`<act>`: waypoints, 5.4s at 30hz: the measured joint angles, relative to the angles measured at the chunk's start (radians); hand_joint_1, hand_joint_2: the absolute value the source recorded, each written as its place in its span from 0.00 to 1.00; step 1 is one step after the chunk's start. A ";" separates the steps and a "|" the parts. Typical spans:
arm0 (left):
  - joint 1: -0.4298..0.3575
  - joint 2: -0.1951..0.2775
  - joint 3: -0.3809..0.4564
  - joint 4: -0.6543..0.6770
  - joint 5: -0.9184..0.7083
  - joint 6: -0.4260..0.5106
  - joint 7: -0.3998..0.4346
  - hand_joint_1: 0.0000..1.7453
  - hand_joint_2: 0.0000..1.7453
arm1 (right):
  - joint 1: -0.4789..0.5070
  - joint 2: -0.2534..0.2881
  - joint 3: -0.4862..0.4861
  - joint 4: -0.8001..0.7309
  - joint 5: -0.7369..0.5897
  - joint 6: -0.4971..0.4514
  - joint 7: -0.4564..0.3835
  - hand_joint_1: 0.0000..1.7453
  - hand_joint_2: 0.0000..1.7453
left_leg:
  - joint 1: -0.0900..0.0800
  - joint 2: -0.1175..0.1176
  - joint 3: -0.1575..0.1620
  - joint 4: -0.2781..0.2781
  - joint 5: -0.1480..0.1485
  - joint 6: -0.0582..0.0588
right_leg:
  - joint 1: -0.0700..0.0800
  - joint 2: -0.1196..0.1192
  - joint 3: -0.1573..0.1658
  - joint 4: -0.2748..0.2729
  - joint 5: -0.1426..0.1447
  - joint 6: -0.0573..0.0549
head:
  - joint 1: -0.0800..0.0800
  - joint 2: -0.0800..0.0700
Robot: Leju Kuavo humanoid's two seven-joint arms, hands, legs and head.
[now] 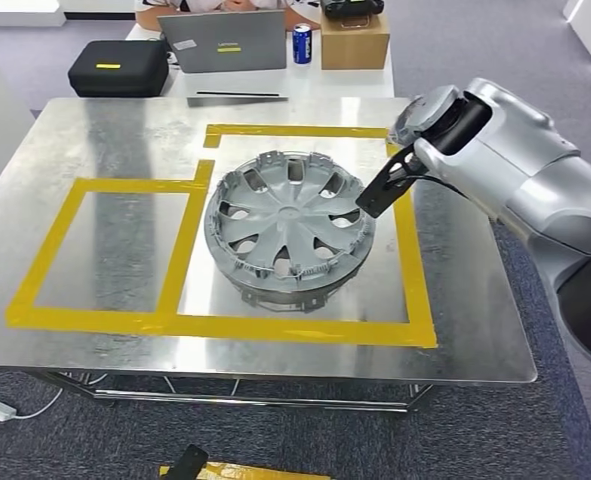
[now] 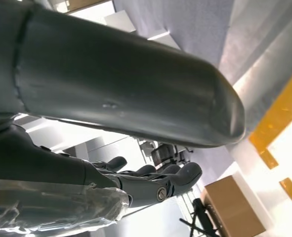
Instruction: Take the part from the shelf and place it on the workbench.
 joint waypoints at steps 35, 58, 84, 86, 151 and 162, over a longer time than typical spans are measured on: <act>0.037 0.011 0.008 0.009 0.029 0.070 -0.090 0.00 0.00 | 1.140 -0.192 -1.236 -1.177 -0.529 -1.085 -0.056 0.00 0.00 | -0.005 -0.008 0.004 0.088 -0.041 0.008 | 0.007 0.000 0.014 -0.003 -0.006 -0.004 | 0.001 0.000; 0.041 0.016 0.008 0.010 0.021 0.108 -0.081 0.00 0.00 | 1.256 -0.197 -1.285 -1.269 -0.510 -1.178 -0.095 0.00 0.00 | -0.016 -0.003 0.117 -0.159 0.052 0.031 | 0.003 -0.003 0.023 -0.003 -0.012 0.019 | 0.005 0.000; 0.055 0.016 0.017 0.018 0.037 0.144 -0.089 0.00 0.00 | 1.577 -0.120 -1.337 -1.460 -0.614 -1.234 -0.202 0.00 0.00 | -0.025 0.003 0.068 -0.174 0.116 0.057 | 0.003 -0.006 0.101 0.051 -0.101 0.038 | 0.006 0.000; 0.055 0.016 0.018 0.018 0.039 0.145 -0.090 0.00 0.00 | 1.587 -0.116 -1.340 -1.475 -0.615 -1.237 -0.208 0.00 0.00 | -0.027 0.003 0.060 -0.173 0.132 0.048 | 0.008 -0.005 0.158 -0.036 -0.102 0.031 | 0.005 0.000; 0.074 0.013 0.053 0.024 0.067 0.161 -0.098 0.00 0.00 | 1.907 0.093 -1.522 -1.524 -0.656 -1.223 -0.239 0.00 0.00 | -0.025 0.009 0.043 -0.178 0.132 0.032 | 0.027 -0.009 0.178 -0.088 -0.073 -0.008 | -0.003 0.000; 0.073 0.010 0.067 0.024 0.067 0.163 -0.099 0.00 0.00 | 1.916 0.173 -1.606 -1.480 -0.656 -1.173 -0.224 0.00 0.00 | 0.003 0.001 0.180 -0.141 0.022 -0.005 | 0.011 -0.011 0.031 -0.009 -0.008 0.007 | -0.009 0.000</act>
